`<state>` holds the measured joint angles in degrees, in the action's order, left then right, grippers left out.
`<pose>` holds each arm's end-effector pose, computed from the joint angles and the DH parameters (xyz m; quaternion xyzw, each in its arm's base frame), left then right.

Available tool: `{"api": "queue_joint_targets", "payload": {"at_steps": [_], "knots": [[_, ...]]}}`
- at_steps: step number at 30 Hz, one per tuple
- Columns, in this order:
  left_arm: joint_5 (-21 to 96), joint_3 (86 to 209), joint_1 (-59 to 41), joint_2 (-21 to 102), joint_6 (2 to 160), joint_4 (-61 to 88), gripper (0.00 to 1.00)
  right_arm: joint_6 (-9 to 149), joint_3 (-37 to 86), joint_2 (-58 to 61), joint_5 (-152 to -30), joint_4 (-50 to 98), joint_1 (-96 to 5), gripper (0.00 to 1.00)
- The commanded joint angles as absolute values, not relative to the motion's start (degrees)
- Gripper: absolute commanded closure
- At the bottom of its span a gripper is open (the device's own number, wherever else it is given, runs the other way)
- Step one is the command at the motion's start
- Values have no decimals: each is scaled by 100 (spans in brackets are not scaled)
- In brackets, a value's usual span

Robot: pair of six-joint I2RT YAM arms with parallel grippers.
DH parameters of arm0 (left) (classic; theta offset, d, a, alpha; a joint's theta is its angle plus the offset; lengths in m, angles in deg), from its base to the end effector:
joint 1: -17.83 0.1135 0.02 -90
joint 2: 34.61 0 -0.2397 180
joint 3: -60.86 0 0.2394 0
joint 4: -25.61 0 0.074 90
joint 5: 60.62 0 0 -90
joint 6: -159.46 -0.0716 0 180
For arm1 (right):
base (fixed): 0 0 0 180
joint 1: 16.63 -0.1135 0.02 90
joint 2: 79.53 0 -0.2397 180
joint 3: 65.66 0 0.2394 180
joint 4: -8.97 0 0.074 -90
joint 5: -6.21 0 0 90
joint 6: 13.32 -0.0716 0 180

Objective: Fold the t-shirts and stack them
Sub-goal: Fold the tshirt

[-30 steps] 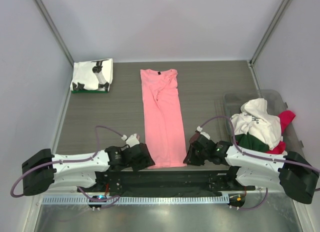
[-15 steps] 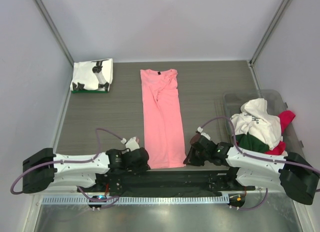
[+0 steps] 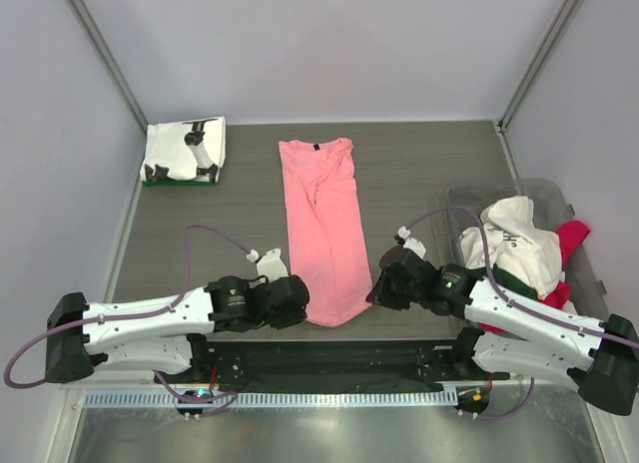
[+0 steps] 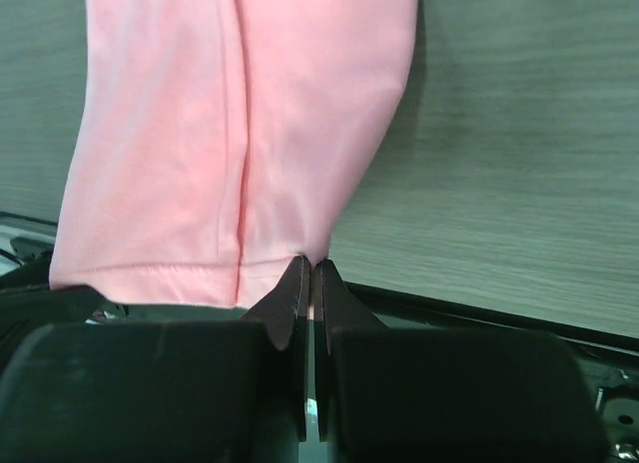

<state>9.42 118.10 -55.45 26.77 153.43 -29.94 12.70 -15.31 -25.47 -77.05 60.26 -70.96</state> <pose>0.0853 -0.1991 0.1846 -0.1337 0.9423 -0.2194 0.2148 0.1243 0.1587 0.1732 0.0977 0.9472 0.2290 0.2020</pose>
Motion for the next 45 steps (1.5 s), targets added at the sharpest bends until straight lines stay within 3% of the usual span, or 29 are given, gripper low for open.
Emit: {"api": "queue_joint_targets", "payload": {"at_steps": [1, 9, 22, 39, 42, 43, 45], "knots": [[346, 12415, -5285, 2673, 14884, -3786, 98, 1629, -723, -2294, -6938, 6444, -7095, 99], [871, 13224, -3686, 2972, 13346, -3559, 97, 2640, 624, -995, -6761, 6523, -6209, 99], [2032, 14937, -1507, 5124, 11614, -3101, 97, 4029, 3049, 1361, -7262, 6374, -4767, 99], [2903, 16564, -503, 7507, 10919, -3083, 99, 4372, 4632, 3551, -7939, 6330, -4124, 99], [2912, 16748, -398, 7788, 10919, -3074, 97, 4399, 4808, 3841, -8010, 6321, -4037, 99], [3103, 16818, -371, 7980, 10928, -3074, 92, 4407, 4878, 4033, -8045, 6321, -4028, 99], [3193, 17238, -240, 8218, 10928, -3206, 87, 4451, 5306, 4280, -8194, 6356, -3958, 86]]}}
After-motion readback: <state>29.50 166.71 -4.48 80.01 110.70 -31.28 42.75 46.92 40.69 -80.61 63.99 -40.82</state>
